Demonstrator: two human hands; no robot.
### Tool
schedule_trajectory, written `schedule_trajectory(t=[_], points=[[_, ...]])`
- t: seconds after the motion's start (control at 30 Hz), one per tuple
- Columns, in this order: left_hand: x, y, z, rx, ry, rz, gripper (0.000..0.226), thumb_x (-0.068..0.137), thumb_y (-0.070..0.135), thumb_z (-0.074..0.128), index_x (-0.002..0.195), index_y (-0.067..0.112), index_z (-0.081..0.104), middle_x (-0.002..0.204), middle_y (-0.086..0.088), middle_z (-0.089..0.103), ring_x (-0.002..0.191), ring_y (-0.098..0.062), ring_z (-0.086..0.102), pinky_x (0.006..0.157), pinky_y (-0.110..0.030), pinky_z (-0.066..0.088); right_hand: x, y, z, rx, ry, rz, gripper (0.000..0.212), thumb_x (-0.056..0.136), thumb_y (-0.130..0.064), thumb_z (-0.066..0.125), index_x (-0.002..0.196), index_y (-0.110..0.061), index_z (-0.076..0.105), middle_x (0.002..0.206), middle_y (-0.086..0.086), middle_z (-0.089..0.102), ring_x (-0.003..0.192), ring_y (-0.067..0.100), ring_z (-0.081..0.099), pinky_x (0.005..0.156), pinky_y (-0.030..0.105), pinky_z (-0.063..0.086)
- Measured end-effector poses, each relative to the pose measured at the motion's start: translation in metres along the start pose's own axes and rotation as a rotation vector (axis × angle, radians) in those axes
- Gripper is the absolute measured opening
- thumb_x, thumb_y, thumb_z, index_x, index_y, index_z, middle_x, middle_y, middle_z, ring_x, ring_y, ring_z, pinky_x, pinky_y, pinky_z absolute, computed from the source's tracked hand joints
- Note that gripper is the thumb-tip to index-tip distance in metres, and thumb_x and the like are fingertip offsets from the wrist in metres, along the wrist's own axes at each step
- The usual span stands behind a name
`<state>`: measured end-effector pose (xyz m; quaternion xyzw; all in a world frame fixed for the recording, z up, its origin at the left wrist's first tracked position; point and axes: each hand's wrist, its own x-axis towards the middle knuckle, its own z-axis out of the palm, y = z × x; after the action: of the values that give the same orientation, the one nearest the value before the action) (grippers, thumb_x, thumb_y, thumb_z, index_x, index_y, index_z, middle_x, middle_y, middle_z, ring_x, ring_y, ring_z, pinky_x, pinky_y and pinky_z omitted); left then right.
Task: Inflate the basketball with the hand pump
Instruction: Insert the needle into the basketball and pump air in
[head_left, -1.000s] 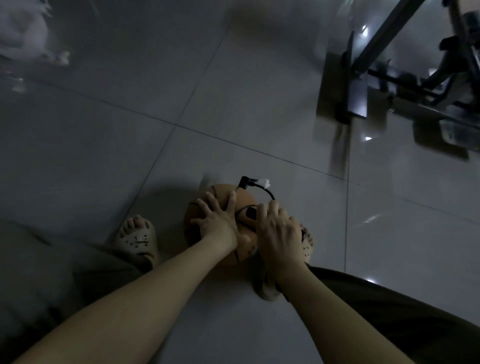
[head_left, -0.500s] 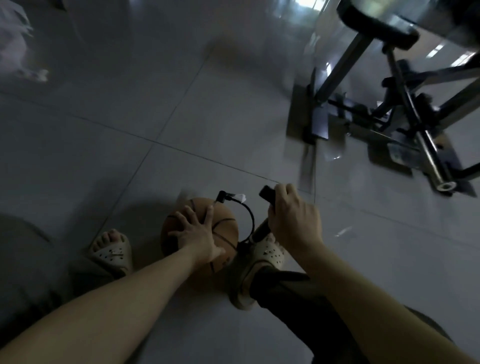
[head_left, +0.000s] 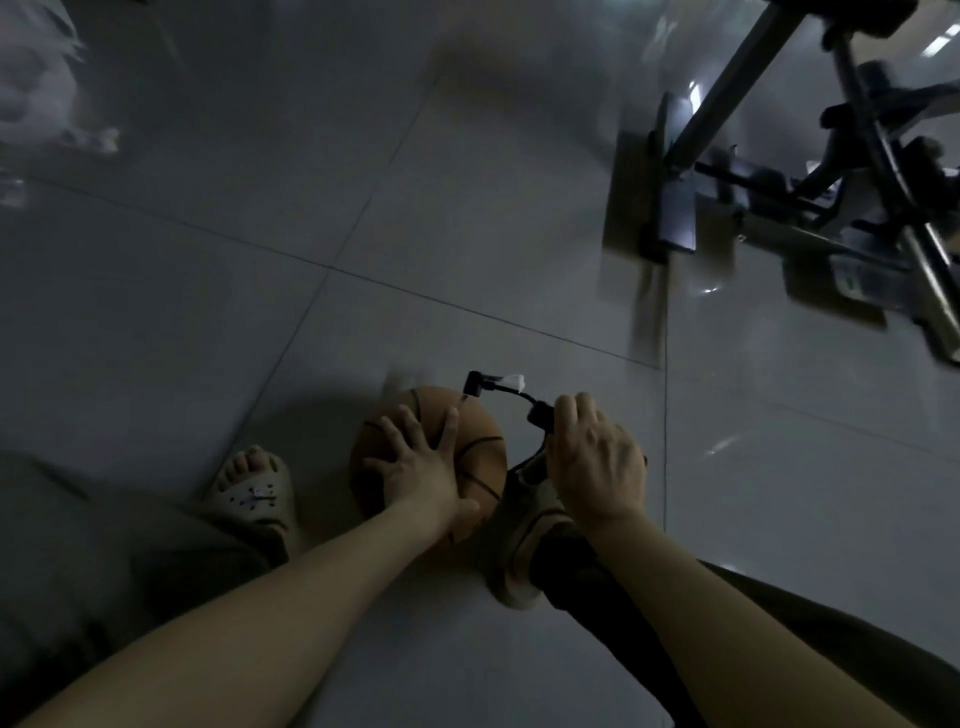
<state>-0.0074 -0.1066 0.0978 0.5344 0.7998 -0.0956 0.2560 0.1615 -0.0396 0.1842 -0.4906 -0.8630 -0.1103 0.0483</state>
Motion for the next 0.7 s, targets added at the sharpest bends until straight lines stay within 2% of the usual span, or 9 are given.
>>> schedule_trajectory(t=[0.1, 0.2, 0.3, 0.47, 0.53, 0.63, 0.7], points=[[0.002, 0.001, -0.003, -0.007, 0.002, 0.009, 0.130, 0.075, 0.073, 0.067, 0.153, 0.032, -0.029, 0.158, -0.031, -0.023, 0.144, -0.059, -0.014, 0.105, -0.077, 0.026, 0.007, 0.003, 0.021, -0.004, -0.023, 0.043, 0.022, 0.082, -0.014, 0.071, 0.090, -0.011, 0.050, 0.075, 0.008, 0.049, 0.046, 0.022, 0.037, 0.046, 0.028, 0.021], [0.006, 0.002, -0.003, 0.002, 0.001, 0.017, 0.127, 0.077, 0.071, 0.067, 0.154, 0.032, -0.026, 0.159, -0.031, -0.021, 0.144, -0.060, -0.013, 0.104, -0.077, 0.026, 0.006, 0.000, 0.038, 0.001, -0.072, 0.086, 0.020, 0.085, -0.012, 0.067, 0.092, -0.010, 0.049, 0.075, 0.008, 0.048, 0.048, 0.018, 0.026, 0.045, 0.027, 0.021], [0.007, 0.000, -0.002, -0.003, 0.003, 0.026, 0.125, 0.080, 0.068, 0.067, 0.154, 0.032, -0.027, 0.159, -0.030, -0.022, 0.143, -0.060, -0.015, 0.105, -0.079, 0.024, 0.001, -0.006, 0.046, -0.002, -0.133, 0.091, 0.017, 0.087, -0.012, 0.064, 0.095, -0.010, 0.049, 0.077, 0.007, 0.046, 0.050, 0.016, 0.026, 0.045, 0.028, 0.022], [0.000, -0.003, -0.001, -0.020, 0.003, 0.016, 0.125, 0.079, 0.067, 0.069, 0.154, 0.033, -0.026, 0.160, -0.029, -0.022, 0.144, -0.059, -0.014, 0.106, -0.077, 0.025, -0.002, -0.004, 0.024, 0.009, -0.221, -0.030, 0.026, 0.079, -0.009, 0.072, 0.093, -0.012, 0.050, 0.079, 0.005, 0.047, 0.049, 0.017, 0.039, 0.040, 0.029, 0.026], [0.001, -0.003, -0.003, -0.031, -0.004, 0.014, 0.125, 0.079, 0.066, 0.069, 0.154, 0.034, -0.026, 0.159, -0.030, -0.022, 0.144, -0.060, -0.014, 0.106, -0.078, 0.025, 0.003, 0.001, 0.000, 0.027, -0.201, -0.057, 0.023, 0.083, -0.011, 0.068, 0.097, -0.013, 0.049, 0.082, 0.004, 0.048, 0.050, 0.016, 0.043, 0.039, 0.029, 0.033], [0.001, 0.001, -0.007, -0.035, -0.023, 0.023, 0.124, 0.079, 0.064, 0.069, 0.154, 0.033, -0.025, 0.158, -0.032, -0.021, 0.142, -0.062, -0.013, 0.104, -0.079, 0.026, 0.020, 0.018, -0.052, 0.018, -0.082, -0.046, 0.016, 0.092, -0.017, 0.056, 0.104, -0.014, 0.046, 0.088, 0.004, 0.050, 0.053, 0.016, 0.047, 0.044, 0.035, 0.047], [0.000, 0.003, -0.008, -0.036, -0.033, 0.005, 0.126, 0.077, 0.065, 0.071, 0.155, 0.033, -0.023, 0.157, -0.033, -0.023, 0.142, -0.063, -0.014, 0.103, -0.080, 0.025, 0.028, 0.030, -0.083, 0.028, -0.019, -0.016, 0.013, 0.095, -0.018, 0.053, 0.103, -0.014, 0.044, 0.086, 0.003, 0.049, 0.052, 0.015, 0.046, 0.045, 0.037, 0.050]])
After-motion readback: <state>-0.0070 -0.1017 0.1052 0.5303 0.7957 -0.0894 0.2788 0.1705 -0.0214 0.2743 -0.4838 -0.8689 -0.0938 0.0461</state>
